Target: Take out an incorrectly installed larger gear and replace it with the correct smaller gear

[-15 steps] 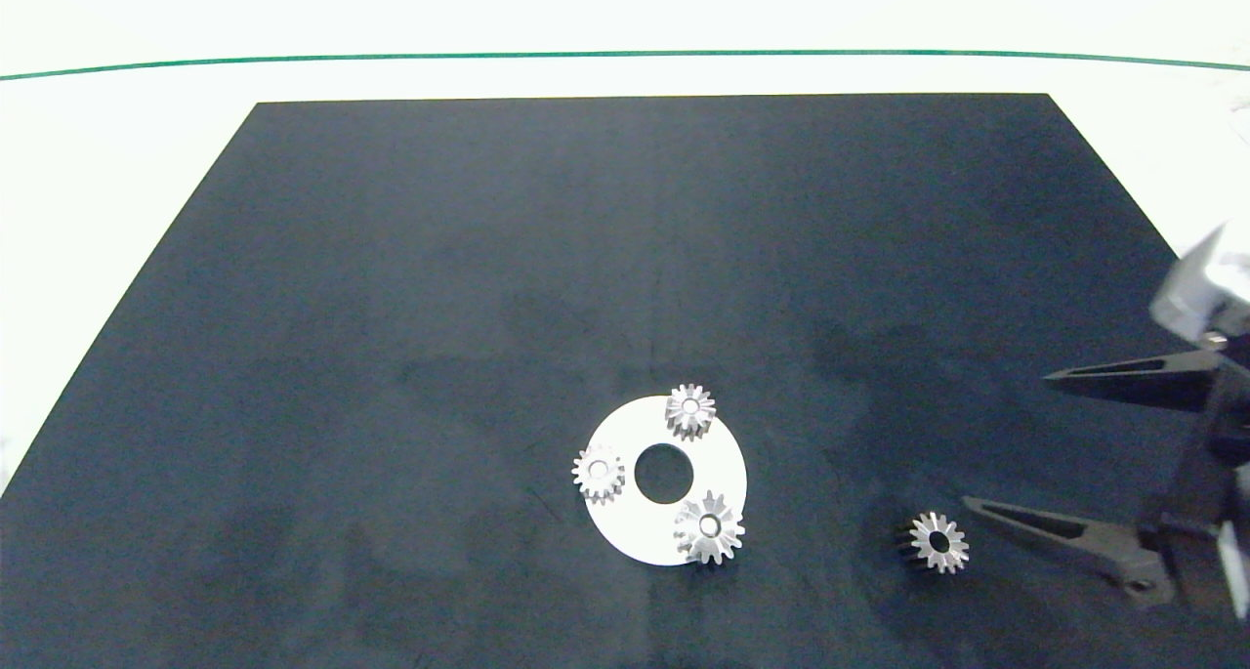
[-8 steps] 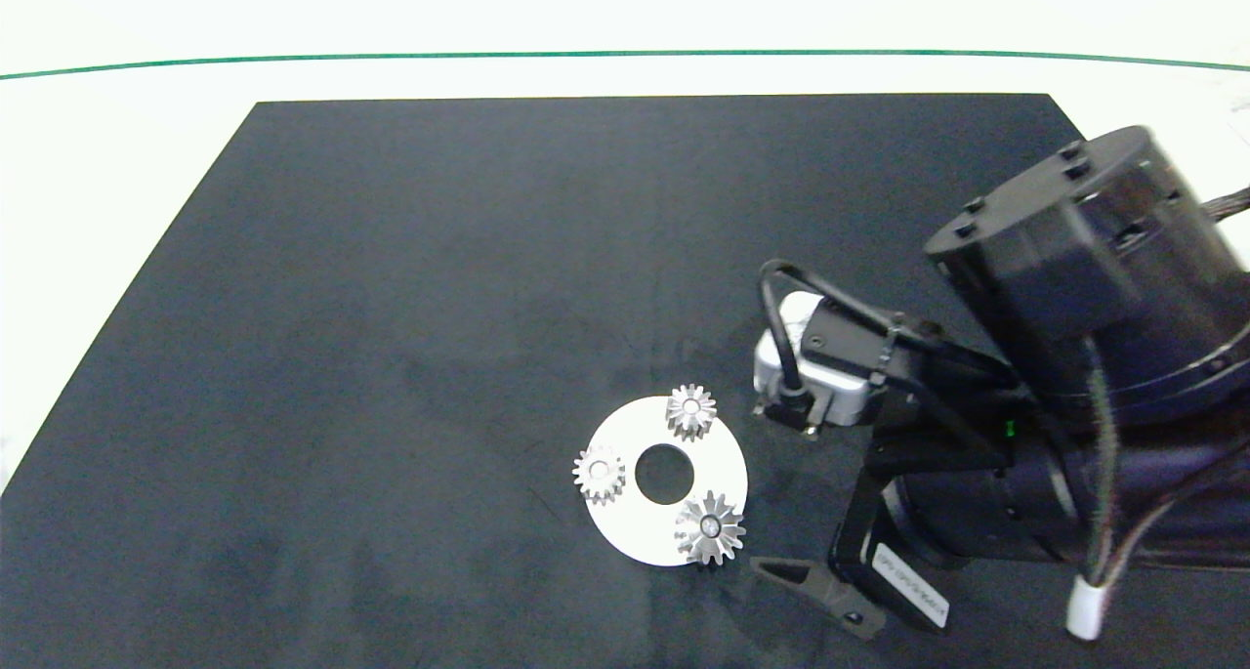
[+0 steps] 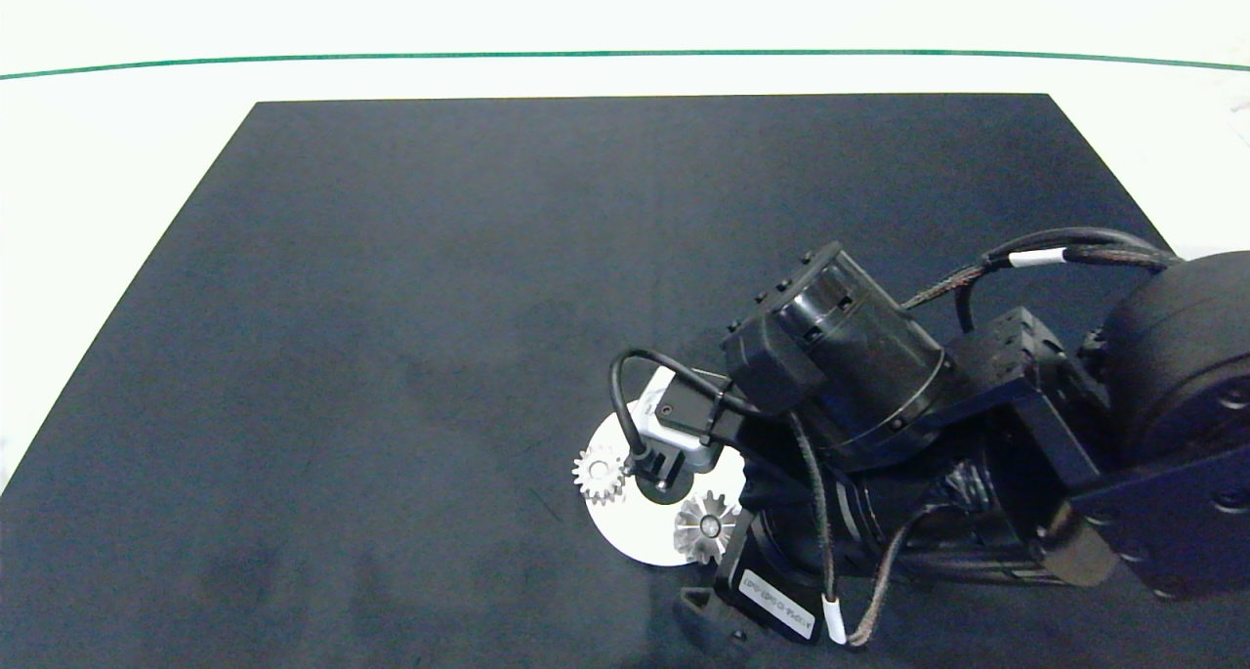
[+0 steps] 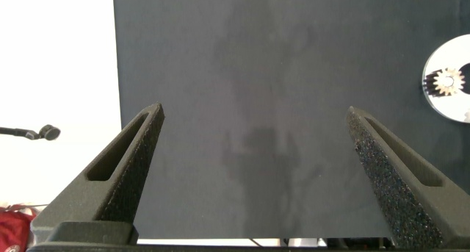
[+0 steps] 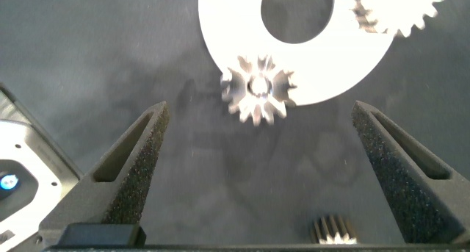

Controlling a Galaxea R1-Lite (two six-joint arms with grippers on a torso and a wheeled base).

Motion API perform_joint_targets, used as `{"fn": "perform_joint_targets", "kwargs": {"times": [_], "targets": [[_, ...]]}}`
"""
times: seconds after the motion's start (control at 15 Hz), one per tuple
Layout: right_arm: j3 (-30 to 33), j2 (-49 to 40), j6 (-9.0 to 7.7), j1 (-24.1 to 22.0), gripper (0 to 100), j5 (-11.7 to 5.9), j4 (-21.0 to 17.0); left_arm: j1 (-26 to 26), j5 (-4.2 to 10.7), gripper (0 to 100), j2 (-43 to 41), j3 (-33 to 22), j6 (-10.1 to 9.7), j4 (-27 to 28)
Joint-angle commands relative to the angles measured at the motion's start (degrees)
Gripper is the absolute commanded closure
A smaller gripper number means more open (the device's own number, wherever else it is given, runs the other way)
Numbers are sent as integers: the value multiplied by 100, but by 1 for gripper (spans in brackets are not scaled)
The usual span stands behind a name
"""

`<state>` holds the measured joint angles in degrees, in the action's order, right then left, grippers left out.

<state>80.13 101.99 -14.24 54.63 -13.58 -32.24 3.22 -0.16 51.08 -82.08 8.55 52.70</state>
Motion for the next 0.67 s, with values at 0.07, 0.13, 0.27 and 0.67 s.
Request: {"fn": "perform_joint_targets", "kwargs": {"times": [0.07, 0.13, 0.27, 0.67], "targets": [[222, 419, -9, -49, 0, -83, -19, 12, -2, 0, -63, -1, 7, 65], [258, 506, -18, -92, 0, -162, -19, 12, -2, 0, -72, -1, 7, 65], [266, 638, -18, -101, 0, -329, -10, 3, -2, 0, -89, -1, 16, 65], [346, 709, -26, -92, 11, -347, -19, 3, -2, 0, -89, 8, 16, 65]]}}
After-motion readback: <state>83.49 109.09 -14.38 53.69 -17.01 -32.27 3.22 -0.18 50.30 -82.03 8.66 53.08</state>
